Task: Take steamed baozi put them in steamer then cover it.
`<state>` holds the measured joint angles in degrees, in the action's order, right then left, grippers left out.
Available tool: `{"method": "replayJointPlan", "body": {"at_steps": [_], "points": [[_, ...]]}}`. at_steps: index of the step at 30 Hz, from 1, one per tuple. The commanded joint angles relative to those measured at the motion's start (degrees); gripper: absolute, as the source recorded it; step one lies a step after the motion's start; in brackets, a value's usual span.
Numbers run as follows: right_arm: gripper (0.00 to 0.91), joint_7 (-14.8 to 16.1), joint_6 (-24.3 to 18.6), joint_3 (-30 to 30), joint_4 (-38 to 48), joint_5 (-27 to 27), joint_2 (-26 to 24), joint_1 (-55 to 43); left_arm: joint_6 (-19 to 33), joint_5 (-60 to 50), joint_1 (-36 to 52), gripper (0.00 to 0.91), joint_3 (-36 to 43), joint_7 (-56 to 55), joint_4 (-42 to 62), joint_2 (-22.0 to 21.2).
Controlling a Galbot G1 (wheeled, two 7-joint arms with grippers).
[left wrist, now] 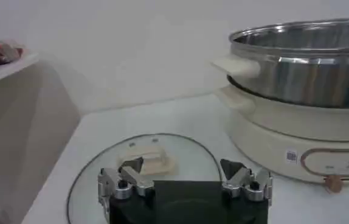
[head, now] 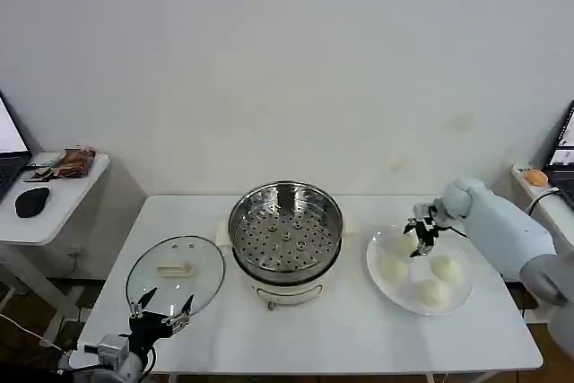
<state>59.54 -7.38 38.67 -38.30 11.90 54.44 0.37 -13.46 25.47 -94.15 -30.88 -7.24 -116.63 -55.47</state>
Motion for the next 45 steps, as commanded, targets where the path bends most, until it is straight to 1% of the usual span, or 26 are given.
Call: {"method": "replayJointPlan", "body": {"at_steps": [1, 4, 11, 19, 22, 24, 28, 33, 37, 41, 42, 45], "points": [[0.645, -0.06, -0.06, -0.45, 0.74, 0.23, 0.48, 0.08, 0.00, 0.06, -0.02, 0.907, -0.03, -0.08, -0.04, -0.01], [0.645, -0.03, -0.11, -0.45, 0.22, 0.07, 0.22, -0.14, -0.02, 0.06, -0.06, 0.907, -0.03, -0.15, -0.10, -0.10], [0.645, 0.27, 0.34, 1.87, -5.41, -3.04, -3.26, -1.89, -0.05, 0.04, -0.41, 0.907, -0.55, -0.39, -0.20, -0.26], [0.655, 0.11, 1.21, 4.69, -14.77, -7.66, -6.79, -9.12, -0.17, 0.01, -0.87, 0.907, -0.60, -0.46, -0.81, -0.22], [0.655, -0.13, 1.23, 6.47, -17.48, -9.74, -7.27, -12.11, -0.17, 0.01, -0.95, 0.907, -0.44, -0.65, -1.07, -0.22], [0.655, -0.35, 1.11, 6.90, -17.95, -10.17, -7.26, -12.82, -0.16, 0.01, -1.03, 0.907, -0.32, -0.68, -1.20, -0.17], [0.655, -1.16, -0.19, 9.28, -20.62, -11.84, -6.92, -16.39, -0.14, -0.04, -1.31, 0.907, 0.16, -0.72, -1.29, -0.04], [0.655, -1.39, -1.73, 12.15, -22.69, -14.23, -5.83, -20.60, -0.04, 0.10, -1.60, 0.907, 0.49, -0.91, -1.22, -0.18], [0.655, -2.02, -3.40, 13.73, -23.29, -14.86, -4.30, -23.23, 0.01, 0.29, -1.64, 0.907, 0.68, -1.05, -1.19, -0.16], [0.655, -2.73, -6.93, 15.82, -23.46, -17.33, -1.90, -25.60, 0.02, 0.50, -1.45, 0.907, 0.76, -1.13, -1.13, -0.04], [0.655, -3.10, -8.16, 16.89, -23.01, -18.42, -0.56, -26.43, 0.02, 0.60, -1.45, 0.907, 0.75, -1.19, -1.17, 0.00], [0.665, -3.92, -11.47, 18.24, -20.87, -18.54, 2.50, -27.89, 0.01, 0.75, -1.45, 0.907, 0.82, -1.23, -1.25, -0.01]]}}
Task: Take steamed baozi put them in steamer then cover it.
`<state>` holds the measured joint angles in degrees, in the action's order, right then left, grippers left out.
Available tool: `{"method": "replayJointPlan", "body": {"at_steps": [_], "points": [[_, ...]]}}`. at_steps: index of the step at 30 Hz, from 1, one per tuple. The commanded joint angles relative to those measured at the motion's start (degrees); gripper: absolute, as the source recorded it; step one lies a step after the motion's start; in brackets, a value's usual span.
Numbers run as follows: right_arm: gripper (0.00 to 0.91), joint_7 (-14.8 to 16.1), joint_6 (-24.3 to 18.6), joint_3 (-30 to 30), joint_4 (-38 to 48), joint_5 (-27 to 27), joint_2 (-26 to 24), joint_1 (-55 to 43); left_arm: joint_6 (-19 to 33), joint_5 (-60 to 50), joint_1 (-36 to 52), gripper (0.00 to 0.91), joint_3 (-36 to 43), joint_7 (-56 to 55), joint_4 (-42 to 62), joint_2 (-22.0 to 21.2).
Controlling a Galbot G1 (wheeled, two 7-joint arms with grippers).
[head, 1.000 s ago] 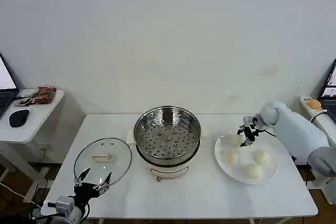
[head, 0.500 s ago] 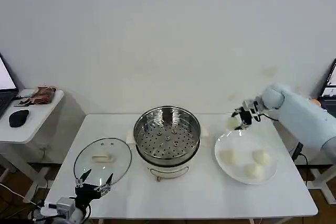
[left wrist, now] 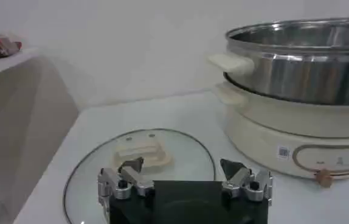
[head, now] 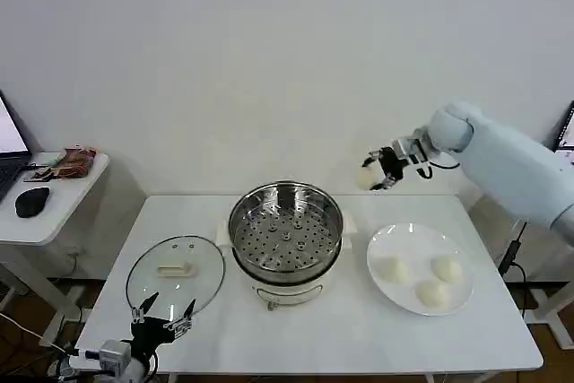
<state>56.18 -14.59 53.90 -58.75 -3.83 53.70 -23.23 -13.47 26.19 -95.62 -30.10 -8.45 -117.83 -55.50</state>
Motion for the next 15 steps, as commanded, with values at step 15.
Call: {"method": "replayJointPlan", "body": {"at_steps": [15], "points": [[0.675, -4.14, -17.60, 6.14, 4.27, 1.43, 13.22, -3.62, 0.06, 0.17, -0.59, 0.907, -0.37, -0.28, -0.73, -0.47]]}}
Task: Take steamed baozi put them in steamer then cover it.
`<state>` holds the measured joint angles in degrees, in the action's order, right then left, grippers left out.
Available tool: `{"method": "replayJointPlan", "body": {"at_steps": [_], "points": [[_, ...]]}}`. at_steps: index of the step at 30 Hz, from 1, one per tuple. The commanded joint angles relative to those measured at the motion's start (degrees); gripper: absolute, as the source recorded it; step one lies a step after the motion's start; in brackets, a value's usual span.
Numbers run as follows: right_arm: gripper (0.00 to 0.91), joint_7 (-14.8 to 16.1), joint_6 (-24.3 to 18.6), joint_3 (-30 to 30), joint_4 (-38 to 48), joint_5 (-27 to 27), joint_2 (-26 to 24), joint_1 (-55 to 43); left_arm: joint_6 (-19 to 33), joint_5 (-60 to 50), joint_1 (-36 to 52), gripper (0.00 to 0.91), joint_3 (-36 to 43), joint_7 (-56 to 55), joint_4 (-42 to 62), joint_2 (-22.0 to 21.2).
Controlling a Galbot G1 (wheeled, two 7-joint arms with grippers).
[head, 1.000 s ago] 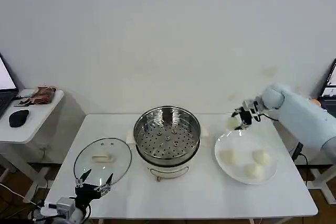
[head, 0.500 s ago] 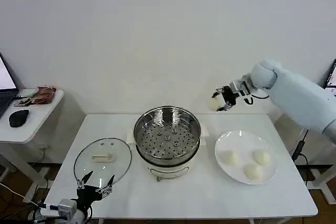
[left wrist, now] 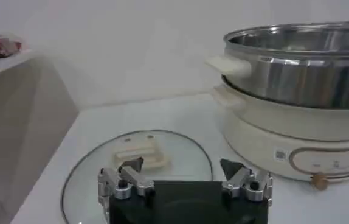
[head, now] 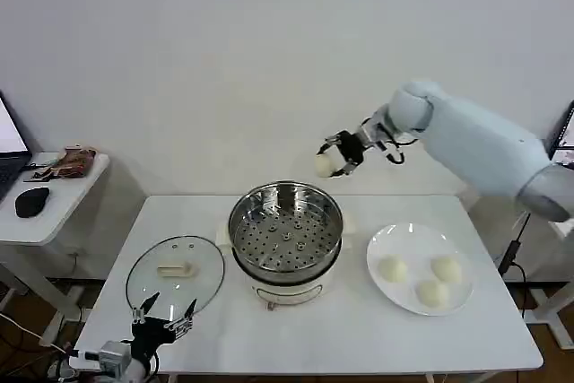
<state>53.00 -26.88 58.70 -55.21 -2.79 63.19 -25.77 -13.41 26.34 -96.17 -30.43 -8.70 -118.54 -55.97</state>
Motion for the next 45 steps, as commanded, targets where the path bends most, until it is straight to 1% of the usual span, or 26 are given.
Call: {"method": "replayJointPlan", "body": {"at_steps": [1, 5, 10, 16, 19, 21, 23, 26, 29, 32, 39, 45], "points": [[0.675, -1.15, -6.42, 1.38, 1.12, 1.39, 4.42, -0.84, -0.01, 0.05, -0.11, 0.907, -0.06, -0.06, -0.07, -0.04], [0.675, -1.39, -8.91, 1.86, 1.51, 3.57, 5.99, -0.62, 0.00, 0.06, -0.42, 0.907, -0.01, -0.17, -0.16, -0.34], [0.675, -1.69, -10.60, 2.65, 1.05, 4.94, 6.47, -0.66, 0.00, 0.07, -0.44, 0.907, 0.24, -0.27, 0.01, -0.58], [0.675, -2.98, -13.05, 2.94, -0.23, 9.86, 6.43, 0.32, -0.06, 0.25, -0.56, 0.907, 0.34, -0.41, -0.45, -0.65], [0.675, -4.38, -15.20, 2.77, 0.03, 13.50, 6.90, 0.77, -0.10, 0.29, -0.60, 0.907, 0.52, -0.45, -0.80, -0.70], [0.675, -5.08, -16.48, 2.69, -0.13, 14.75, 6.98, 1.00, -0.11, 0.29, -0.67, 0.907, 0.56, -0.50, -0.90, -0.73], [0.675, -5.53, -16.99, 2.62, -0.32, 16.35, 6.98, 1.24, -0.10, 0.29, -0.80, 0.907, 0.54, -0.51, -0.98, -0.77], [0.675, -6.51, -18.43, 1.74, -0.37, 20.66, 7.02, 2.06, -0.12, 0.28, -1.02, 0.907, 0.51, -0.48, -0.98, -0.85], [0.675, -7.21, -19.32, 1.12, -0.16, 22.59, 7.15, 2.67, -0.12, 0.29, -1.33, 0.907, 0.50, -0.45, -1.20, -0.94], [0.675, -8.03, -20.38, 0.40, 0.23, 26.24, 7.39, 3.28, -0.13, 0.27, -1.50, 0.907, 0.50, -0.47, -1.51, -1.03], [0.675, -8.45, -20.47, 0.21, 1.21, 28.70, 7.65, 4.47, -0.20, 0.29, -1.60, 0.907, 0.57, -0.47, -2.07, -1.09], [0.675, -8.41, -20.47, 0.18, 1.43, 28.92, 8.03, 5.36, -0.20, 0.29, -1.73, 0.907, 0.61, -0.43, -2.08, -1.14]]}}
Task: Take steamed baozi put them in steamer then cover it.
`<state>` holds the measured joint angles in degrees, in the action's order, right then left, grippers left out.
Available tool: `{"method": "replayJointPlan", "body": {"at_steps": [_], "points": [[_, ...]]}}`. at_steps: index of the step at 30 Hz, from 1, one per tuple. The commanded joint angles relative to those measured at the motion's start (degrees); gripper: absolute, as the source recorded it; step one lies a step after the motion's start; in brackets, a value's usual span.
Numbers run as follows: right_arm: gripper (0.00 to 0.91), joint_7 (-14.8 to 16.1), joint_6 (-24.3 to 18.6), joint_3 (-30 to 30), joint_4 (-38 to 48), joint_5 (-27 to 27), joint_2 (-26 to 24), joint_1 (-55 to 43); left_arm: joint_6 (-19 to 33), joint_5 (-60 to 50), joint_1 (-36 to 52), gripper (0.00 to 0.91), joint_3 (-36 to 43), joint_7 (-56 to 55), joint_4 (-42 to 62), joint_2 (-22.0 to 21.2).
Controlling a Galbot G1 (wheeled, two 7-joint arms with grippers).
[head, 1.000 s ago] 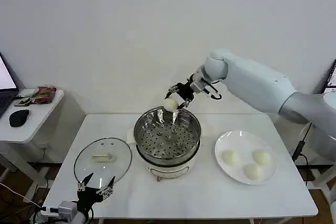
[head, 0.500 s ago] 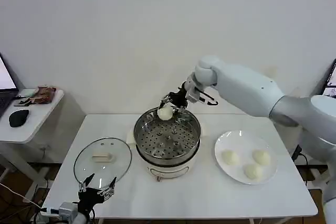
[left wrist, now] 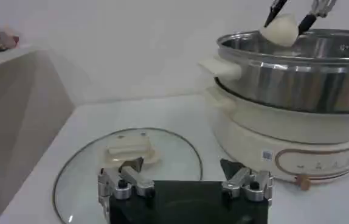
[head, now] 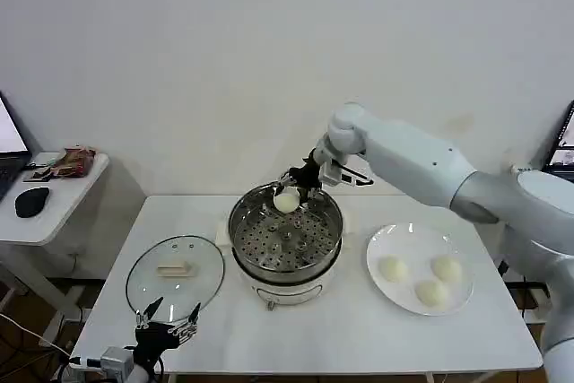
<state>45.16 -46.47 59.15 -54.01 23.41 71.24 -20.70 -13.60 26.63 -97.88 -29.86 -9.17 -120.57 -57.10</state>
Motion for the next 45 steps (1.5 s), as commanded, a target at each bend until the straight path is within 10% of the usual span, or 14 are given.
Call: {"method": "replayJointPlan", "body": {"at_steps": [1, 18, 20, 33, 45], "points": [[0.675, -0.53, -0.89, -0.27, 0.20, 2.70, 0.07, 0.39, -0.02, 0.01, -0.01, 0.907, 0.05, 0.03, -0.05, -0.01], [0.675, -0.17, -0.90, 0.02, 1.28, 3.60, 0.75, 2.14, 0.05, 0.16, 0.23, 0.907, 0.11, -0.06, 0.12, -0.03], [0.907, -0.18, -0.88, 0.01, 1.68, 3.68, 0.91, 2.28, 0.05, 0.19, 0.27, 0.907, 0.12, -0.07, 0.02, -0.07], [0.907, -1.39, -0.89, -0.36, 1.02, 2.77, 0.35, 1.84, -0.01, 0.31, 0.46, 0.907, 0.20, -0.16, -0.07, -0.16], [0.907, -2.12, 6.18, 3.82, -4.53, -12.99, -4.88, -3.15, -0.11, 0.32, 0.57, 0.907, -0.04, -0.51, -0.51, -0.68]]}}
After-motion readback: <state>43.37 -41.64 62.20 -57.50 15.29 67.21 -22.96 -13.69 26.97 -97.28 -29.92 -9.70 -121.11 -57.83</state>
